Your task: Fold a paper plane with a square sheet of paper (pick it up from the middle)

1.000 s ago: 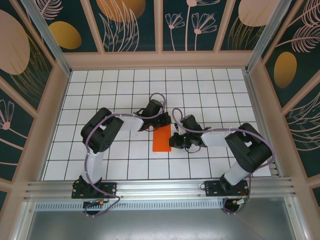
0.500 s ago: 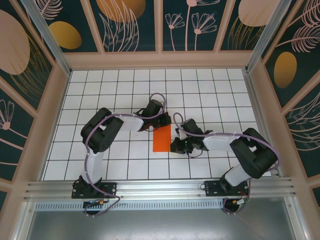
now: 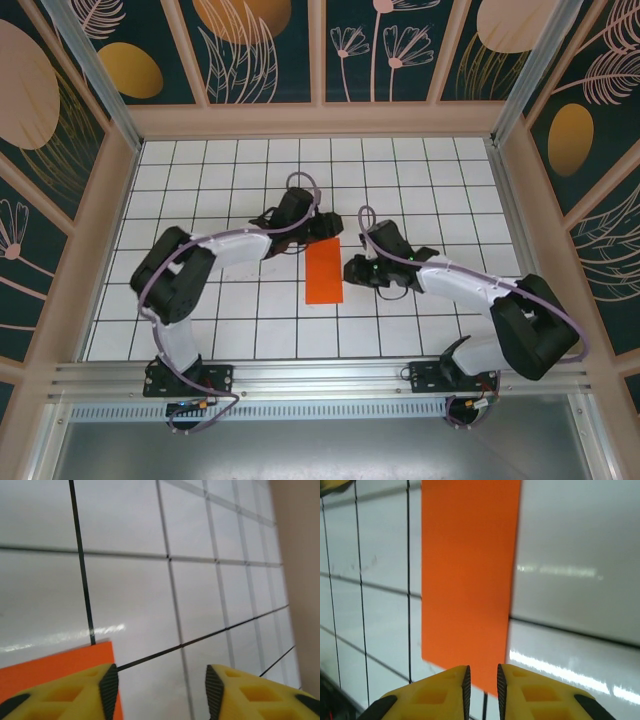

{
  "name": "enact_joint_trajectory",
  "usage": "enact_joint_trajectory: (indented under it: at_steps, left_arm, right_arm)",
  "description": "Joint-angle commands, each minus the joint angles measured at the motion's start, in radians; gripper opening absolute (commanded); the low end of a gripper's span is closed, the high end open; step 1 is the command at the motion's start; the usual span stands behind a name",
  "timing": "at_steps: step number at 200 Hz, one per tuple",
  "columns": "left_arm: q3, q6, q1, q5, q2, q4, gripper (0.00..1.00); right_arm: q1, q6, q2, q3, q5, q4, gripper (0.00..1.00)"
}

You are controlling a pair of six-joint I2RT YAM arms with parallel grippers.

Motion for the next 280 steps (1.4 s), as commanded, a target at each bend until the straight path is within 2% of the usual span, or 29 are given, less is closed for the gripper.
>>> enact_joint_trajectory:
  at_steps: [1, 58, 131, 163, 196, 232, 280]
  left_arm:
    - [-0.073, -0.007, 0.031, -0.074, -0.120, -0.041, 0.55]
    - [-0.336, -0.070, 0.090, -0.112, -0.311, -0.049, 0.66]
    - [-0.465, -0.124, 0.090, -0.005, -0.356, 0.019, 0.67]
    - [-0.489, -0.151, 0.091, 0.059, -0.354, 0.083, 0.67]
    - [-0.501, -0.155, 0.090, 0.047, -0.357, 0.082, 0.67]
    - [-0.521, -0.166, 0.091, -0.016, -0.369, 0.067, 0.67]
    - [-0.531, -0.172, 0.090, -0.121, -0.411, 0.017, 0.73]
  right_arm:
    - [-0.002, -0.042, 0.077, 0.079, 0.071, 0.035, 0.27]
    - [0.003, -0.082, 0.373, 0.265, 0.104, 0.085, 0.27]
    - [-0.003, -0.030, 0.543, 0.361, 0.239, 0.092, 0.27]
    - [-0.012, 0.017, 0.559, 0.371, 0.231, 0.129, 0.27]
    - [-0.009, 0.002, 0.485, 0.382, 0.177, 0.110, 0.28]
    - [0.007, -0.011, 0.370, 0.337, 0.138, 0.025, 0.29]
    - [0.077, 0.037, 0.384, 0.274, 0.094, -0.014, 0.28]
